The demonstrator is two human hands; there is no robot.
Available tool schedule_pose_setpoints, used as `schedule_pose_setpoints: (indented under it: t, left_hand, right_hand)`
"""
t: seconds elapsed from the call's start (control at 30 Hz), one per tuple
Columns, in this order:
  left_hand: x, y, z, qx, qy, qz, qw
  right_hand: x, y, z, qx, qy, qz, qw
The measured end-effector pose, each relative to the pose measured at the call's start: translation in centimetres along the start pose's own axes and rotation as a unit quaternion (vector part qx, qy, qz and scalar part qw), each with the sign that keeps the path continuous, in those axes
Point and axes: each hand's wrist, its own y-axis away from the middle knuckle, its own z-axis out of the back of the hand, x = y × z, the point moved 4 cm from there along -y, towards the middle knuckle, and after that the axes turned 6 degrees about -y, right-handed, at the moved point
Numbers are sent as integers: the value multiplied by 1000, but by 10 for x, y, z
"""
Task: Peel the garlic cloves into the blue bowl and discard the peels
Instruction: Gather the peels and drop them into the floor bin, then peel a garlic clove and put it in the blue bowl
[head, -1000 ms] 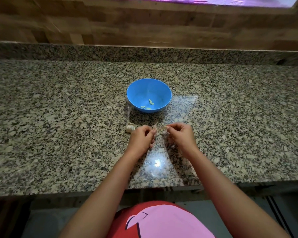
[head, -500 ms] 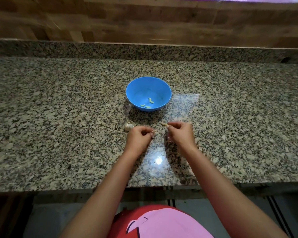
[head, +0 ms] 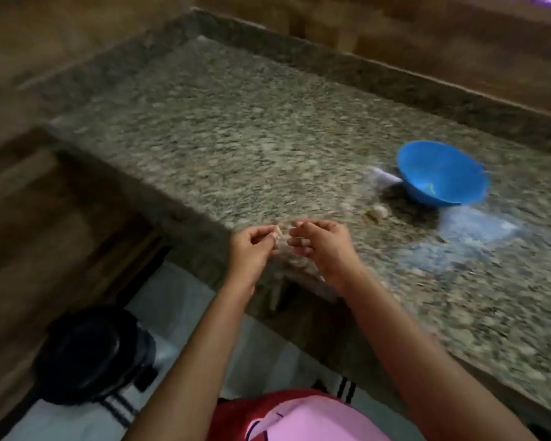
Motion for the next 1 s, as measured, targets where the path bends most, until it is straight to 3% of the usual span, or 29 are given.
schedule_pose_setpoints:
  t: [0.17,0.4,0.6,0.83,1.0]
  left_hand:
    - [34,12,151,-117,7,26,993]
    - [97,18,322,-217,55,110,968]
    - [167,16,412,-311,160,243,905]
    - [223,-8,463,-332,222,329,856]
    - [274,-32,475,-272,158,395,864]
  right_hand:
    - [-77,18,-134,118,44,-55,990]
    - [-178,45,-276,182,147,-122,965]
    - [-244,44,-360,232,210,-167,935]
    - [-326,24,-417,244,293,-251,890]
    - [-365,1,-438,216,319,-280,879]
